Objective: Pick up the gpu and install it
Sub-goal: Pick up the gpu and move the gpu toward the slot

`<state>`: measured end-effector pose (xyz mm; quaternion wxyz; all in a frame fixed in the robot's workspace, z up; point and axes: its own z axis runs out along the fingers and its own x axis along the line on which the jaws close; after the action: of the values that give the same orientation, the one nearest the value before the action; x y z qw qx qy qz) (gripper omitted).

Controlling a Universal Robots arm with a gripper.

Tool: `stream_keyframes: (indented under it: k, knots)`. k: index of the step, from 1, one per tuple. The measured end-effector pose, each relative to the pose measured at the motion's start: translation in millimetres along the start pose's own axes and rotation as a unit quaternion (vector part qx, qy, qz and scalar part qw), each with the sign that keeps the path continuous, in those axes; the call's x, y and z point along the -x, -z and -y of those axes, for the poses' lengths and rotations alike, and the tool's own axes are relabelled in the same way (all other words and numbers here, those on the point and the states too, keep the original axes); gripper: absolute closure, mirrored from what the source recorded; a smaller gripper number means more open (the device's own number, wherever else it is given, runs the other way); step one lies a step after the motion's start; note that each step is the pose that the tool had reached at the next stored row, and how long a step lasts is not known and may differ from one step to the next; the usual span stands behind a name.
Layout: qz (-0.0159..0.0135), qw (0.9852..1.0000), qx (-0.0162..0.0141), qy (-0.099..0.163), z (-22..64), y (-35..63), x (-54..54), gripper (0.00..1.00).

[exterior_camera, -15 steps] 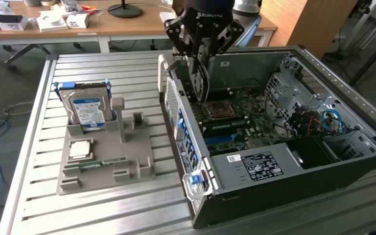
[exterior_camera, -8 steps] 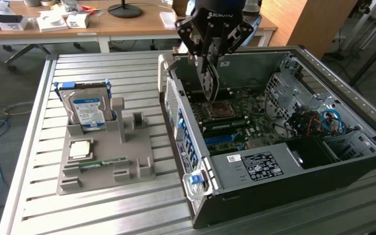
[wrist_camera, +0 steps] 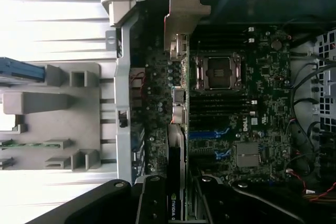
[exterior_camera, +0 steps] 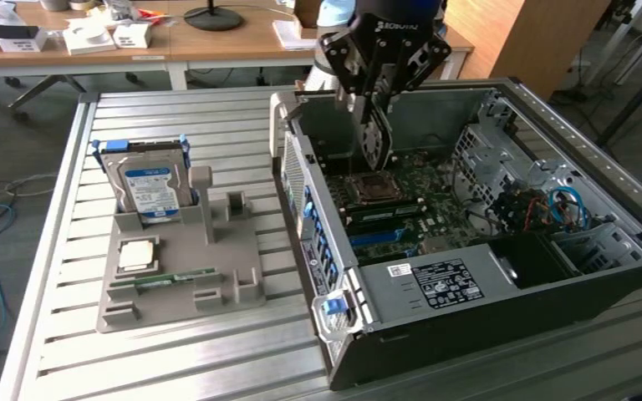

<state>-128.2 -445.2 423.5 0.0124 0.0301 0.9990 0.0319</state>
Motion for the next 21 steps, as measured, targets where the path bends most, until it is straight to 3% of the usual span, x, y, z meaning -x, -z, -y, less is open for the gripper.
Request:
stream_keyframes:
  k: [13, 21]
  knots:
    - [0.0, 1.0, 0.0, 0.0, -2.3, -1.0, 37.5, 0.74]
    - [0.0, 1.0, 0.0, 0.0, -4.2, -2.0, 69.5, 0.74]
